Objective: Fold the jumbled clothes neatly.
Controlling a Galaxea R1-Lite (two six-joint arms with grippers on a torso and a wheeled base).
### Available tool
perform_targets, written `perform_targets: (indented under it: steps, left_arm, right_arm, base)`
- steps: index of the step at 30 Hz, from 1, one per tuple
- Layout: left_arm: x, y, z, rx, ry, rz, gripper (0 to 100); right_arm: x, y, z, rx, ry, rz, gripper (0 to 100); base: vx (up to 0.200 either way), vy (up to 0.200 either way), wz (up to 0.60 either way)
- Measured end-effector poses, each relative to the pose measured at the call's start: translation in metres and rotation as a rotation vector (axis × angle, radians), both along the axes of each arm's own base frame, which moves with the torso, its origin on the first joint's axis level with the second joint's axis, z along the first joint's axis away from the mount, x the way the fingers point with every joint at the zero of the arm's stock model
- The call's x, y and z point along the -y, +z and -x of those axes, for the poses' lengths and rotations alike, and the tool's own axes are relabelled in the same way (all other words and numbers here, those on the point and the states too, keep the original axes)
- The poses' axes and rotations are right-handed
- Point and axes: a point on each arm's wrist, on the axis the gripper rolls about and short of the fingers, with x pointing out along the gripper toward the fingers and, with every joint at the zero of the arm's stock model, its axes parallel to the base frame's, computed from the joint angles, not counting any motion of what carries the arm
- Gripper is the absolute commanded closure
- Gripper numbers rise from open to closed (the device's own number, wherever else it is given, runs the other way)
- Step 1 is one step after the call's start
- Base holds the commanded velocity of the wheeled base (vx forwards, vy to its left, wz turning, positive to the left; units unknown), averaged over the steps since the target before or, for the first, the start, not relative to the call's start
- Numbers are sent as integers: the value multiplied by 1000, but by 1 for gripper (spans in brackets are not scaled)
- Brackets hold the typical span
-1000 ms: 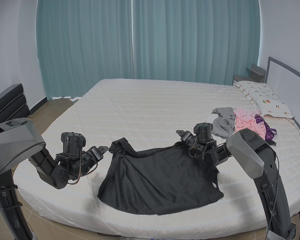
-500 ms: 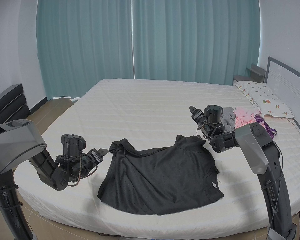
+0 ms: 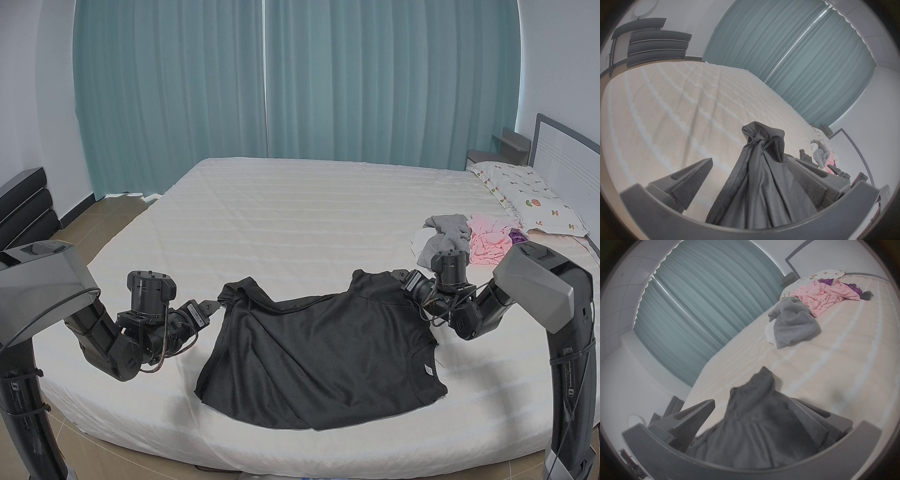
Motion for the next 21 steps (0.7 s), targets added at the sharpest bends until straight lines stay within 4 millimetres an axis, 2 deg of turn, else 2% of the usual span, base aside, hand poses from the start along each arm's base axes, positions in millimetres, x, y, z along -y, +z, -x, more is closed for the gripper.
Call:
perform_targets:
  steps: [7, 12, 21]
  left_arm:
    - [4, -15, -6, -30, -26, -35, 0]
    - [11, -29, -5, -69, -52, -53, 0]
    - [33, -57, 5, -149, -125, -86, 0]
  right_arm:
    - [25, 7, 55, -51, 50, 42, 0]
    - [39, 15, 86, -52, 63, 47, 0]
    - [66, 12, 126, -107, 83, 36, 0]
  base:
    - [0, 0, 0]
    - [0, 0, 0]
    - [0, 0, 0]
